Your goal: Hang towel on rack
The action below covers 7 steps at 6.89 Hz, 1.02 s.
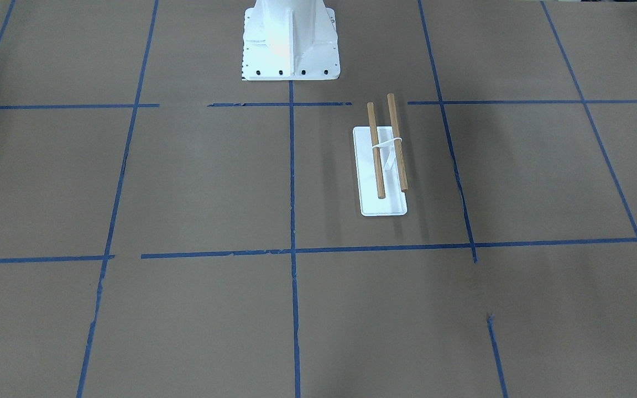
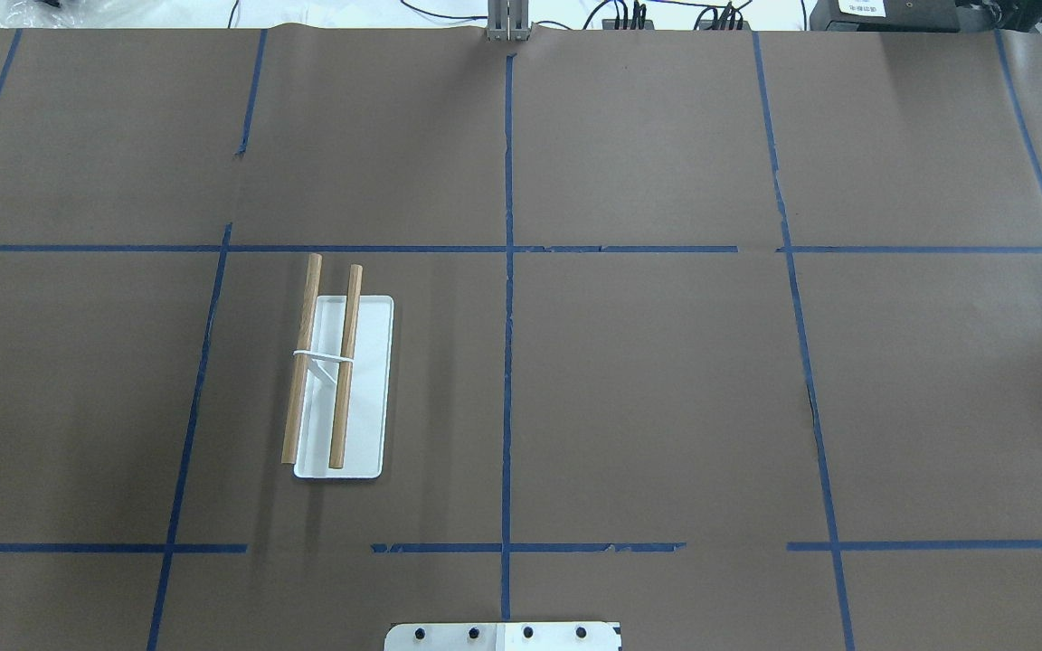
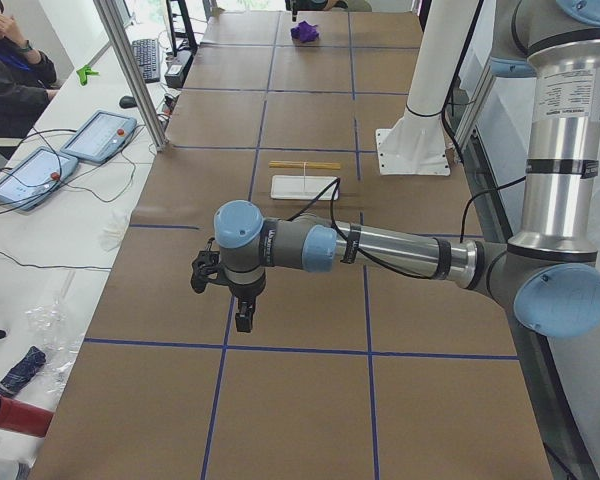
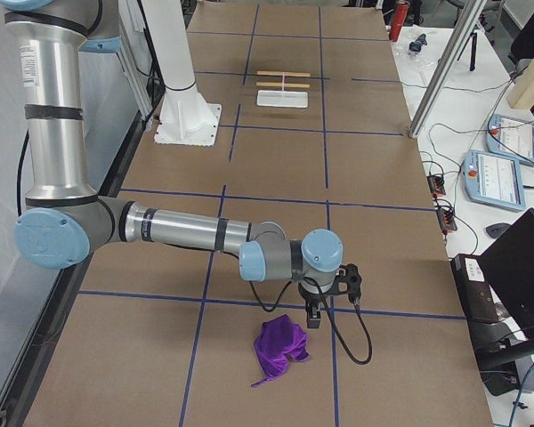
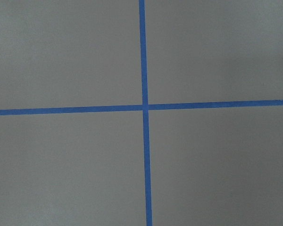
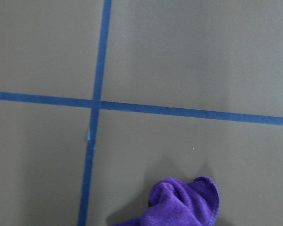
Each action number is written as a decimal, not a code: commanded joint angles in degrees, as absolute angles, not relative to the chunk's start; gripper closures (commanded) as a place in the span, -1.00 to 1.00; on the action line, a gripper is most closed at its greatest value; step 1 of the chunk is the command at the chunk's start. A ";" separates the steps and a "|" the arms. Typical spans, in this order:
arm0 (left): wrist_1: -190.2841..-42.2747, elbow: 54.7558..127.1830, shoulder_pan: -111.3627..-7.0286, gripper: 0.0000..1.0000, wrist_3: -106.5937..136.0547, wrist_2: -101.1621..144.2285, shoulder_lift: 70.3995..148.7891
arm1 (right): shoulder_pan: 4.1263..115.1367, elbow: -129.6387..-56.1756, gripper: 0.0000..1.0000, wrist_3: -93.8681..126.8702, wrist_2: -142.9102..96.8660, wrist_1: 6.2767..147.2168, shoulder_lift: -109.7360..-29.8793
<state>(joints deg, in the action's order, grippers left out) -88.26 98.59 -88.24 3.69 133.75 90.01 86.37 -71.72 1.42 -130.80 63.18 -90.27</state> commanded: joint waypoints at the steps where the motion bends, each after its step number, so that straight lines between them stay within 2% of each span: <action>1: -88.24 98.70 -88.24 -1.00 3.69 133.77 90.00 | 82.11 -66.19 -1.00 1.67 -129.21 57.92 -89.91; 5: -88.24 99.14 -88.24 -1.00 3.69 133.68 90.17 | 81.39 -65.30 -1.00 1.58 -129.90 57.83 -92.19; 6: -88.16 99.40 -88.24 -1.00 3.78 133.68 90.26 | 81.30 -65.30 -0.44 2.02 -129.90 57.92 -92.28; 7: -88.15 99.40 -88.24 -1.00 3.78 133.68 90.26 | 81.39 -65.56 0.99 1.06 -129.99 57.83 -92.29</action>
<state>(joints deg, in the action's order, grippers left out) -88.19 99.26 -88.24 3.75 133.69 90.22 81.35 -65.37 1.62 -129.90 57.88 -92.18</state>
